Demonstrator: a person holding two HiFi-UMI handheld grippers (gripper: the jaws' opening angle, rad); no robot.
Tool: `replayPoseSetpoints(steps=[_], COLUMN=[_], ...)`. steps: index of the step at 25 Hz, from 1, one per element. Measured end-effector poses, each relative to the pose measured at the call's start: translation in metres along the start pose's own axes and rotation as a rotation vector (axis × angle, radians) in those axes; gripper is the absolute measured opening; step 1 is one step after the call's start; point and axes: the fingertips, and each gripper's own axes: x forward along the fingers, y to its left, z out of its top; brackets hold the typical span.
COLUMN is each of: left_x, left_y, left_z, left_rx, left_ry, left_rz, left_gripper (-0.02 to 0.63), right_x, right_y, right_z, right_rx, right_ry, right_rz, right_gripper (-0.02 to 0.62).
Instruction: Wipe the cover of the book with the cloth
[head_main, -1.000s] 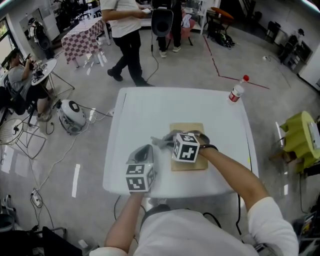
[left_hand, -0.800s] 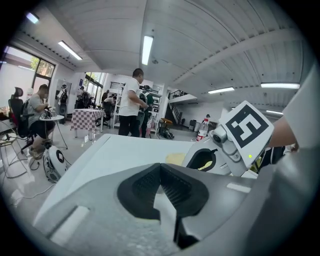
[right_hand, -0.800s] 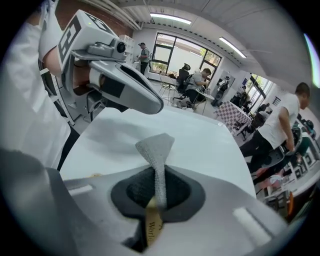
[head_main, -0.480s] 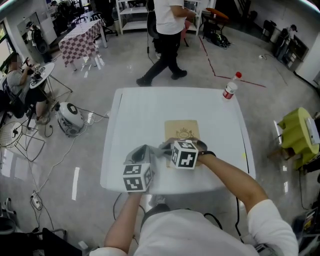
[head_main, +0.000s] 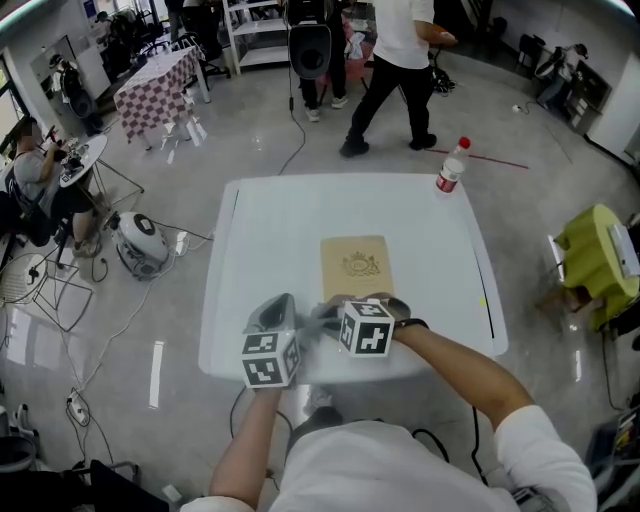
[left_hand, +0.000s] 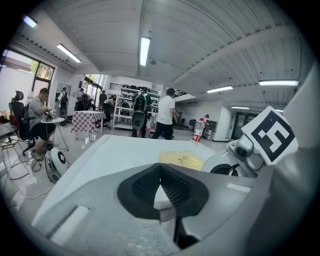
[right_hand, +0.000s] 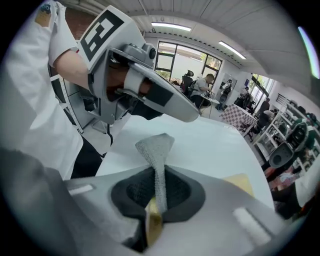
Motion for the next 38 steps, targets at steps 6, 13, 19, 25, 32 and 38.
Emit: replayPoseSetpoints(steps=[6,13,19,25,32,38], left_x=[-0.012,-0.02,-0.021,-0.02,-0.03,-0.036], left_y=[-0.005,-0.026,-0.055,-0.094,-0.12,-0.139], left_z=[0.006,0.012,0.019,0.028,0.031,0.031], left_rx=[-0.016,0.003,0.038,0.081,0.101,0.113], left_ry=[-0.022,-0.041,-0.051,-0.065,-0.073,-0.071], left_rz=[0.016,0.012,-0.027,-0.064,-0.073,-0.088], left_gripper=[0.006,0.006,0.006,0.006,0.006,0.006], right_x=[-0.021,-0.084,-0.143,-0.2,-0.242,-0.253], right_y=[0.0,-0.022,-0.033,-0.033,-0.02,-0.011], right_z=[0.004,-0.013,-0.037,-0.065,-0.091,-0.097], right_rx=[0.092,0.356,0.53,0.685,0.784,0.78], right_ry=[-0.093,-0.3,-0.433,-0.57,-0.657,-0.671], right_rz=[-0.087,-0.314,-0.466,-0.606,-0.736,-0.748], right_gripper=[0.017,0.017,0.017,0.017,0.017,0.017])
